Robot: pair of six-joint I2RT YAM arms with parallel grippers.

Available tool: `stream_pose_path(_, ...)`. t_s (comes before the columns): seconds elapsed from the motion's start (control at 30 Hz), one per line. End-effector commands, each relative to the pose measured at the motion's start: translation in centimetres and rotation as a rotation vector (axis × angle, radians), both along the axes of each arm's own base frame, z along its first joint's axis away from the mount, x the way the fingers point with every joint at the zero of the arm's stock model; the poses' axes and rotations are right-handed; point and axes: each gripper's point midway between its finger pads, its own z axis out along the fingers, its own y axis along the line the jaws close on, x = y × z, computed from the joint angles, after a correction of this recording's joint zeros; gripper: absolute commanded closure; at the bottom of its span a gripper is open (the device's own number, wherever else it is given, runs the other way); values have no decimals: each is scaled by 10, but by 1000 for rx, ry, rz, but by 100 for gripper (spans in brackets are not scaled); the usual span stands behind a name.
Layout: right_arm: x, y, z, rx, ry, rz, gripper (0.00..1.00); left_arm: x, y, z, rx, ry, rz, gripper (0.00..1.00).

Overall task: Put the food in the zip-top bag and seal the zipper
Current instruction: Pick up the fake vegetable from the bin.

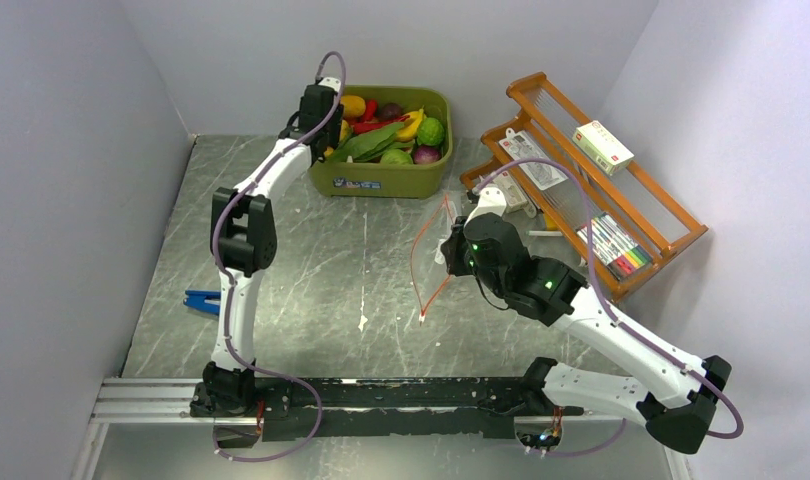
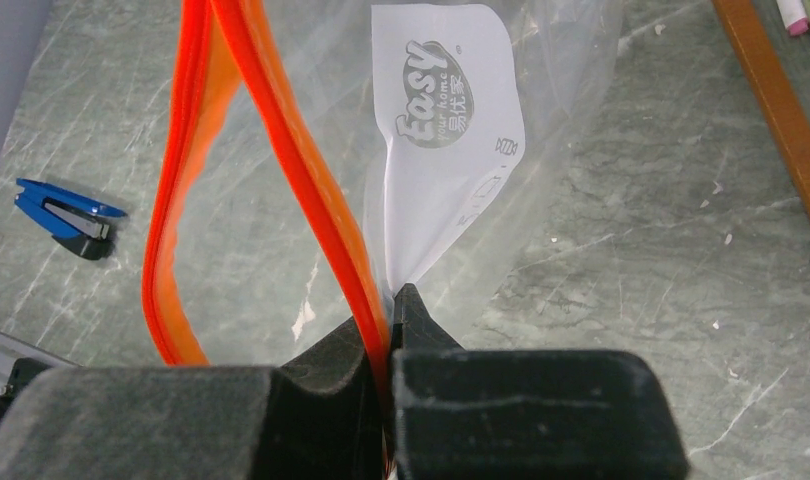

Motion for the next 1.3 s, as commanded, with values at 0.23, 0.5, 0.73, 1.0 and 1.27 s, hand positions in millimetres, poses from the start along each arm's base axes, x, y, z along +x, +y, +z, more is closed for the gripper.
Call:
stream_pose_path(0.23,-1,-4,7,6,-21,-6,100,-6,15,-10,197,18,60,46)
stream_pose_path(0.5,0,-6,12,13,-36,-15,100,2,16,-32,252,67,47,35)
stream_pose_path(0.73,1,-2,4,-1,-17,-8,100,8,11,-37,243,47,13,52)
stream_pose_path(1.0,3,-1,3,4,-24,-11,100,-2,-5,4,250,-49,-15,82)
stream_pose_path(1.27,3,0,-5,-8,-13,-6,100,-19,-37,88,153,-184,-65,81)
